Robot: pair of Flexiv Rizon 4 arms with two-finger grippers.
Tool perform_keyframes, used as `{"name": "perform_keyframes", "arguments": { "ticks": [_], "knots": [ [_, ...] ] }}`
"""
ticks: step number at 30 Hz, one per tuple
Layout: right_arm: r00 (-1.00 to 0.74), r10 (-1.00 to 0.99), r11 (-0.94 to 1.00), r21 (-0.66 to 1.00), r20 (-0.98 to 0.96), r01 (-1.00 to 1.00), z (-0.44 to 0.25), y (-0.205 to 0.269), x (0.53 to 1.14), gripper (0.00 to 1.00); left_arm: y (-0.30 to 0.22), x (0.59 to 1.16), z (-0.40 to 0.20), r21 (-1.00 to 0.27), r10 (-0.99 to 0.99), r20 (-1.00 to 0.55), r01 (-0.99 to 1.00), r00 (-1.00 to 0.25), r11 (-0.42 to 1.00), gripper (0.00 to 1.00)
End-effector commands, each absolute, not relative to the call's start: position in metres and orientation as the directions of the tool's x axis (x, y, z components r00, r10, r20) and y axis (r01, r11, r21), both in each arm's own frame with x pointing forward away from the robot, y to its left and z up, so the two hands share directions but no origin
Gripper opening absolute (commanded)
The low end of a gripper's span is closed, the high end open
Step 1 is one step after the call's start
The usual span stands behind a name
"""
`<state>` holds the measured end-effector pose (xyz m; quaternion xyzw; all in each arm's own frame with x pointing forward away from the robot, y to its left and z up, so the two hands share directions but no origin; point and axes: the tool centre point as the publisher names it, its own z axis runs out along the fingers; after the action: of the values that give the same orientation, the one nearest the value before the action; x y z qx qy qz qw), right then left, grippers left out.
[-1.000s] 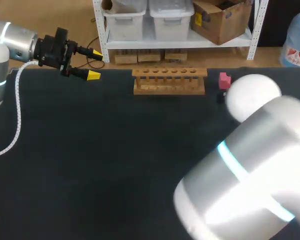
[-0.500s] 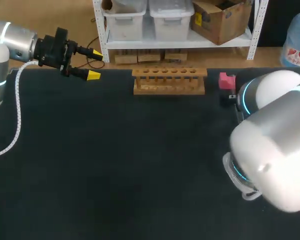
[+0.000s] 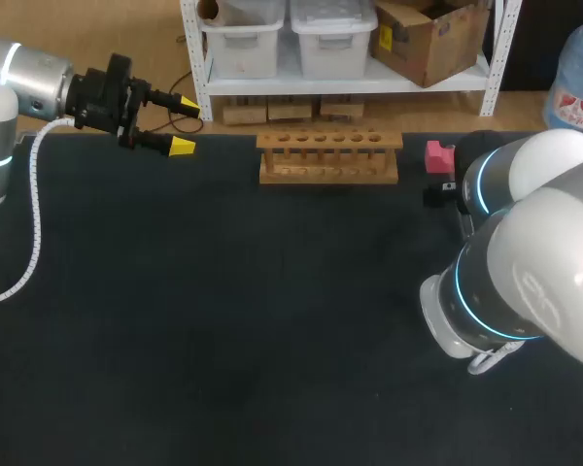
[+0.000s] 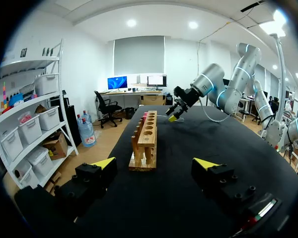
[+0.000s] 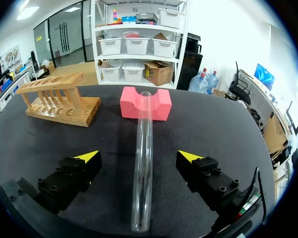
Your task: Grasp the test tube, adjust it, and insert it.
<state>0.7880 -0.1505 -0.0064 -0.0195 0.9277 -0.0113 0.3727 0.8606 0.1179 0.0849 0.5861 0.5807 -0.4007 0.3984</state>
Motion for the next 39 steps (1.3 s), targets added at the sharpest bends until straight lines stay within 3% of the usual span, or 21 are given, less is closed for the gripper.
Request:
{"name": "perform_keyframes", "arguments": {
  "ticks": [1, 13, 16, 19, 22, 27, 39],
  "knots": [
    [-0.726, -0.043, 0.999, -0.011, -0.686, -0.049, -0.0085, -0.1552, 0.7932, 1.00, 0.1180, 0.8613, 0.0845, 0.002, 0.362, -0.932, 1.000, 0.005, -0.009, 1.00],
    [-0.724, -0.070, 0.995, 0.005, -0.686, -0.102, -0.0094, -0.1532, 0.7977, 1.00, 0.1180, 0.8613, 0.0845, 0.002, 0.362, -0.932, 1.000, 0.005, -0.009, 1.00],
    [-0.727, -0.076, 0.994, 0.007, -0.682, -0.111, -0.0113, -0.1528, 0.7979, 0.92, 0.1180, 0.8613, 0.0845, 0.002, 0.362, -0.932, 1.000, 0.005, -0.009, 1.00],
    [-0.731, -0.082, 0.993, 0.010, -0.678, -0.121, -0.0130, -0.1524, 0.7981, 0.76, 0.1180, 0.8613, 0.0845, 0.002, 0.362, -0.932, 1.000, 0.005, -0.009, 1.00],
    [-0.733, -0.087, 0.992, 0.010, -0.675, -0.128, -0.0147, -0.1515, 0.7987, 0.70, 0.1180, 0.8613, 0.0845, 0.002, 0.362, -0.932, 1.000, 0.005, -0.009, 1.00],
    [-0.735, -0.090, 0.991, 0.013, -0.672, -0.134, -0.0161, -0.1506, 0.7993, 0.51, 0.1180, 0.8613, 0.0845, 0.002, 0.362, -0.932, 1.000, 0.005, -0.009, 1.00],
    [-0.740, -0.090, 0.991, 0.011, -0.667, -0.130, -0.0164, -0.1517, 0.7987, 0.43, 0.1180, 0.8613, 0.0845, 0.002, 0.362, -0.932, 1.000, 0.005, -0.009, 1.00]
  ]
}}
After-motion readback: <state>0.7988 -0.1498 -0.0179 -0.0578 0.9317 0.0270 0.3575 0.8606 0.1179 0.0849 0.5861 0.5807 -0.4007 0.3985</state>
